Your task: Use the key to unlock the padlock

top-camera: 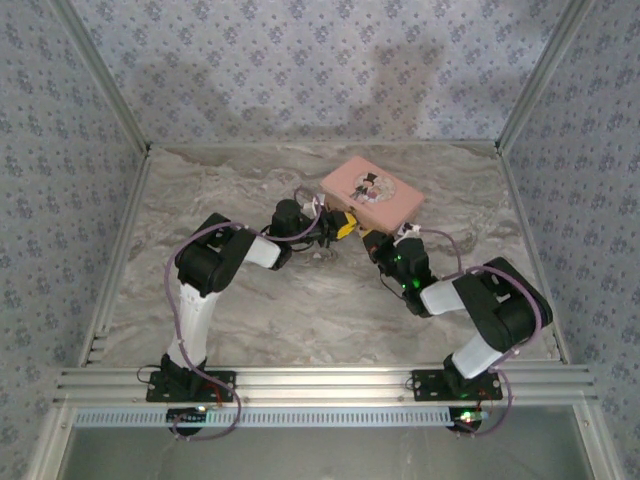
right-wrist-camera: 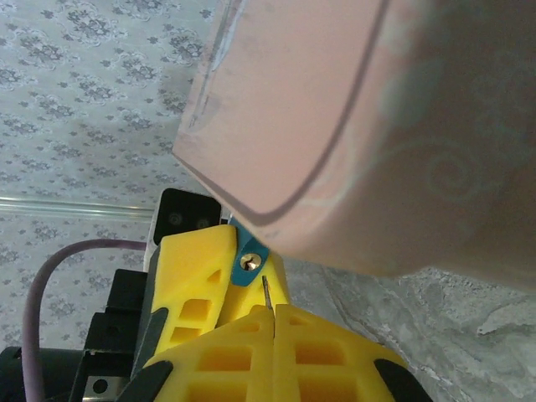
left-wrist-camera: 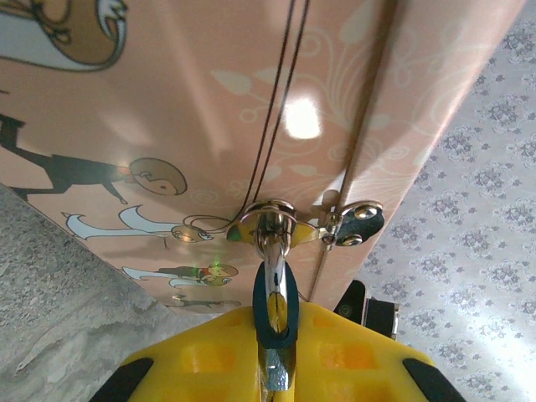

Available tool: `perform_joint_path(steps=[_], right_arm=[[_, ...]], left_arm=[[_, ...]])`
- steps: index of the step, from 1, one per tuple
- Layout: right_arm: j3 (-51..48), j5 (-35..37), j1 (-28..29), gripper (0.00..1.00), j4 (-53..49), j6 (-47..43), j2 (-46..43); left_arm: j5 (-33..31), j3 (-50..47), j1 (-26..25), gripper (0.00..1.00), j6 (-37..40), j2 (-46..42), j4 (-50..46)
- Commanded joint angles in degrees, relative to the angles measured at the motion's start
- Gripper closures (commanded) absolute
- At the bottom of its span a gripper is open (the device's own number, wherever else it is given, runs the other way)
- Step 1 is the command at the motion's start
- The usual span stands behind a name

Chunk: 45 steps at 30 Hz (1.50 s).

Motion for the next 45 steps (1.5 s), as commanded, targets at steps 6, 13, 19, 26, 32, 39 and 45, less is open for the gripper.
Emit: perform_joint_path(steps=[6, 13, 19, 26, 32, 39, 45], right_arm=[[2.16, 1.1, -0.15, 1.0, 2.32, 0.63, 1.11], [2.46, 1.41, -0.29, 1.0, 1.66, 0.63, 1.11], [3.59, 0.78, -0.63, 1.0, 1.69, 0.28, 1.99], [3.96, 0.8, -0.71, 1.0, 1.98, 0.69, 2.59], [3.54, 1.75, -0.4, 1.0, 2.01, 1.5, 2.58], [4.75, 1.53, -0.38, 1.0, 2.54, 1.87, 3.8], [5.73, 2.57, 0.1, 1.0, 6.16, 6.47, 6.57]], left_arm=[[1.03, 1.83, -0.37, 0.87, -0.07, 0.56, 4.81], [1.04, 1.98, -0.37, 0.87, -0.2, 0.63, 5.07], [1.22, 2.15, -0.55, 0.87, -0.19, 0.63, 5.22], [1.47, 2.22, -0.59, 0.87, -0.38, 0.56, 5.88], [0.78, 2.16, -0.48, 0.87, -1.45, 1.13, 7.36], [1.25, 3.03, -0.7, 0.87, -1.45, 1.31, 7.5], [1.56, 3.3, -0.76, 0.87, -1.5, 1.43, 7.65]])
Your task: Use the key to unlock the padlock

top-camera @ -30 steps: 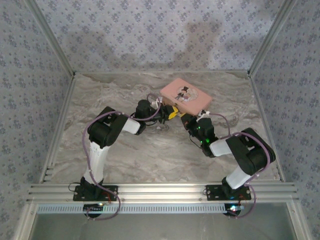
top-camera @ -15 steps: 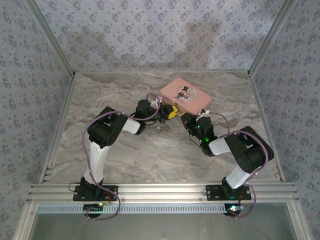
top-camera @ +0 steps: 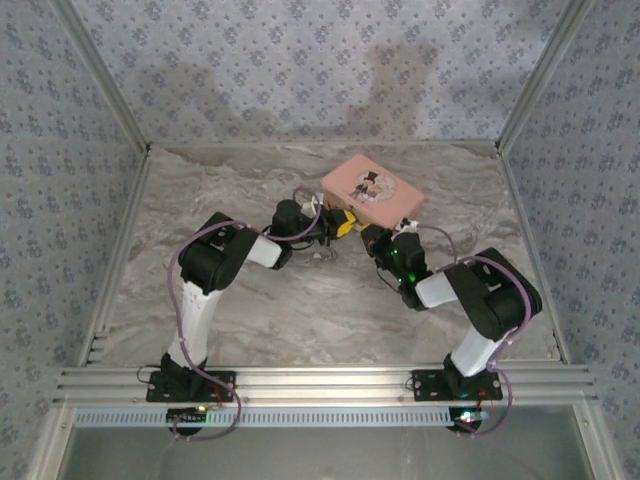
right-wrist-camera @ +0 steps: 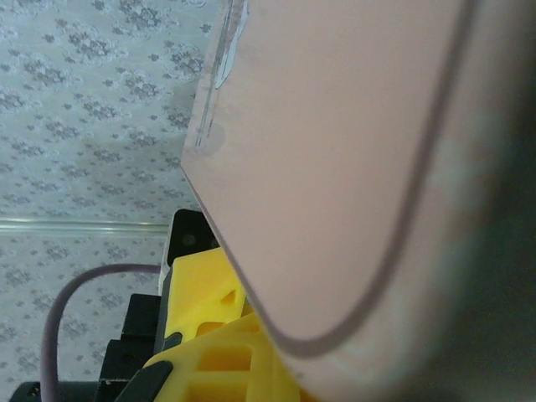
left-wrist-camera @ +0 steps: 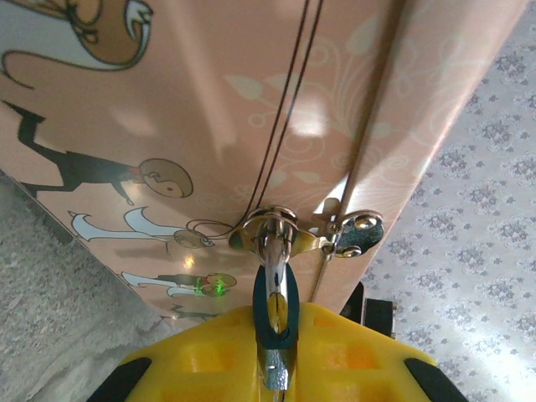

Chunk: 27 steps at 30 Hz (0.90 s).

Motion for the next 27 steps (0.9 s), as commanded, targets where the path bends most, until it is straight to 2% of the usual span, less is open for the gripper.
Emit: perform_joint_path(steps=[1, 5, 13, 27], right_arm=[[1.93, 2.46, 0.57, 1.0, 4.19, 4.06, 1.85], [1.51, 3.24, 0.29, 1.0, 10.49, 8.67, 5.34], [1.86, 3.53, 0.38, 1.0, 14.86, 12.79, 8.82], [3.1, 2.58, 0.89, 1.0, 14.38, 14.14, 8.06]], left_arm=[[3.11, 2.12, -0.96, 0.87, -0.02, -0.59, 6.11], [3.33, 2.36, -1.01, 0.87, 0.11, -0.5, 5.96], [3.51, 2.73, -0.98, 0.87, -0.01, -0.2, 6.11], [3.07, 2.63, -1.11, 0.87, 0.41, -0.28, 5.37]])
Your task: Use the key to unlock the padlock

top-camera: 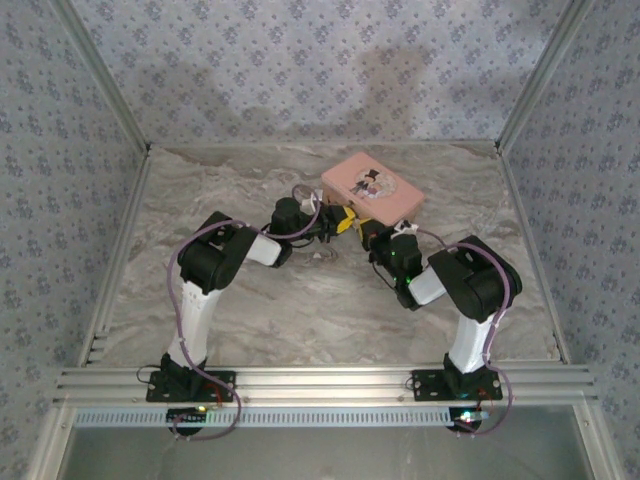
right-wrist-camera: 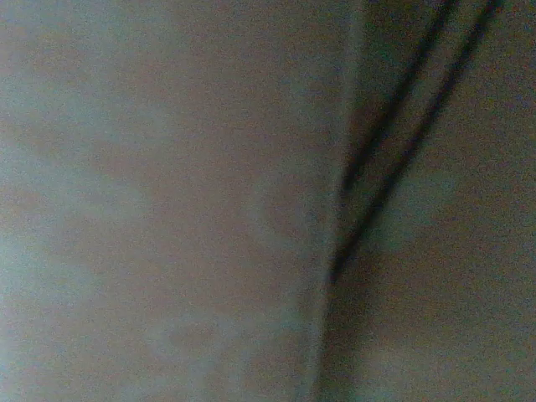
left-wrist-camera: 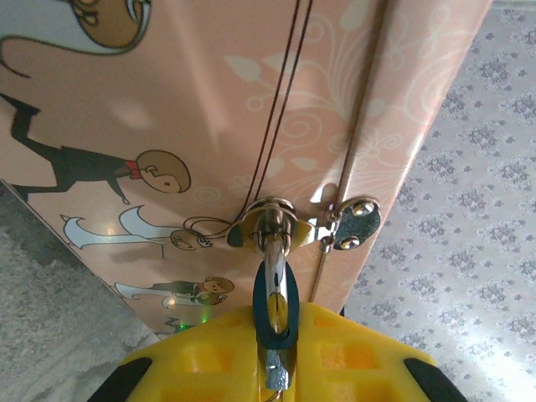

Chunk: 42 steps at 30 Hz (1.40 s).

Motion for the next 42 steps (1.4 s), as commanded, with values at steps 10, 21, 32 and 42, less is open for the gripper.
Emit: perform_joint_path(steps=[10, 21, 32, 42], right_arm=[[3.2, -0.36, -0.52, 1.0, -0.48, 0.01, 1.45], [9.28, -2.45, -2.12, 1.0, -11.88, -3.17, -0.6], [8.91, -8.89, -2.85, 0.97, -18.26, -6.56, -3.06], [-2.14, -17.17, -6.33, 0.66, -38.94, -17.73, -18.7]], left_arm=[[4.34, 2.04, -1.73, 0.91, 0.44, -0.61, 5.19], [11.76, 4.34, -1.82, 1.0, 1.16, -1.87, 2.82], [10.72, 1.86, -1.29, 1.0, 1.96, -3.27, 1.43], [7.4, -1.24, -0.27, 1.0, 3.1, -3.76, 1.37]])
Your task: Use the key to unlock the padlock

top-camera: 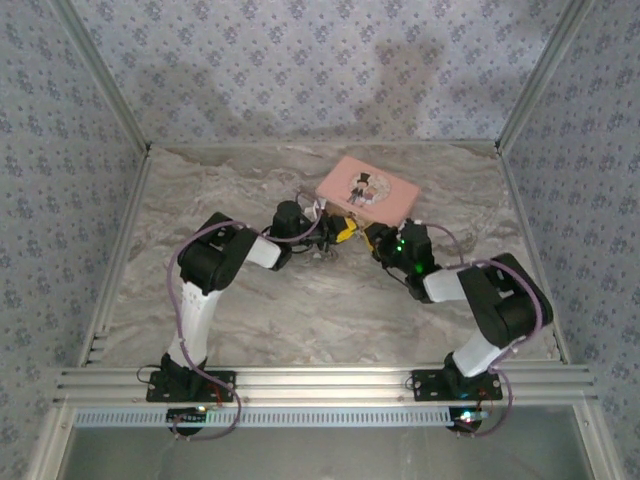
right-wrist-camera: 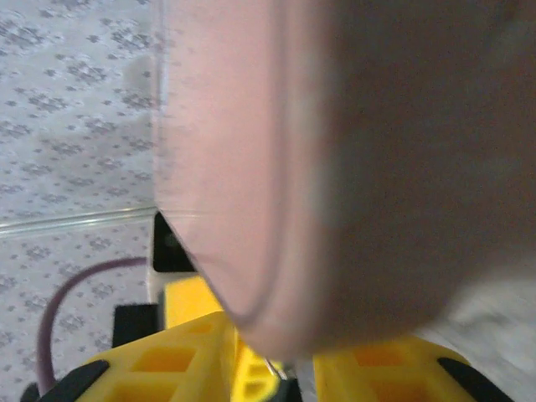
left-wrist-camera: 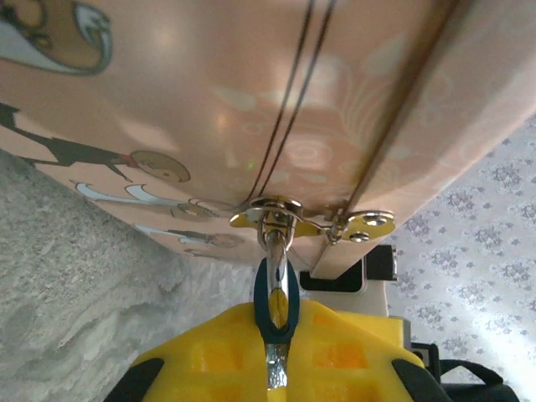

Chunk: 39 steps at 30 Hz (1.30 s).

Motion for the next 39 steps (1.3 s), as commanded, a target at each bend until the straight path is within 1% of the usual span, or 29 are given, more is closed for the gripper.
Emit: perform_joint_path(steps=[1, 2, 4, 6, 8, 9, 11, 12, 14, 19, 21, 27, 31, 39], right_arm=[[-1.52, -4.64, -0.71, 0.64, -13.37, -7.85, -5.92], [-1.16, -6.02, -0.82, 0.64, -17.0, -10.4, -7.7], [0.92, -6.55, -0.65, 0.64, -27.08, -16.34, -11.55], [4.5, -4.46, 0.13, 0.64, -39.95, -24.87, -16.09], [9.94, -0.26, 1.91, 0.64, -53.36, -34.37, -19.43], [11.68, 0.84, 2.28, 0.64, -57.05, -37.17, -20.3], [16.25, 3.56, 2.99, 0.64, -64.28, -42.23, -20.57], [18.58, 4.14, 3.24, 0.63, -67.37, -43.35, -19.94], [24.11, 4.38, 3.77, 0.63, -73.65, -48.65, -16.72], [32.71, 5.67, 6.1, 0.56, -79.58, -54.18, -9.56], [35.85, 5.9, 7.03, 0.55, -81.75, -56.28, -6.53], [41.96, 8.96, 9.34, 0.55, -84.37, -59.48, -0.39], [45.85, 13.07, 10.83, 0.56, -86.33, -61.69, 2.28], [49.34, 16.72, 12.08, 0.56, -87.75, -64.04, 5.75]], left_arm=[[2.4, 0.62, -0.02, 1.0, 1.73, -3.29, 4.98], [2.39, 0.7, 0.0, 1.0, 1.73, -3.23, 4.86], [2.39, 0.67, -0.08, 1.0, 1.89, -3.27, 4.26], [2.54, 0.62, -0.18, 1.0, 2.11, -3.52, 3.75], [2.91, 0.6, -0.33, 1.0, 2.4, -3.95, 2.33], [3.07, 0.49, -0.3, 1.0, 2.59, -4.14, 2.08], [3.51, 0.53, -0.32, 1.0, 2.76, -4.48, 1.01], [3.84, 0.61, -0.28, 1.0, 2.81, -4.59, 0.56], [4.15, 0.76, -0.34, 1.0, 2.76, -4.75, -0.03], [4.9, 1.06, -0.37, 1.0, 2.96, -5.64, -0.91], [5.27, 0.97, -0.39, 1.0, 3.03, -6.04, -1.46], [6.04, 0.88, -0.3, 1.0, 2.77, -6.96, -2.08], [6.52, 0.97, -0.3, 1.0, 2.85, -7.41, -2.52], [6.78, 0.76, -0.27, 1.0, 2.52, -7.53, -1.93]])
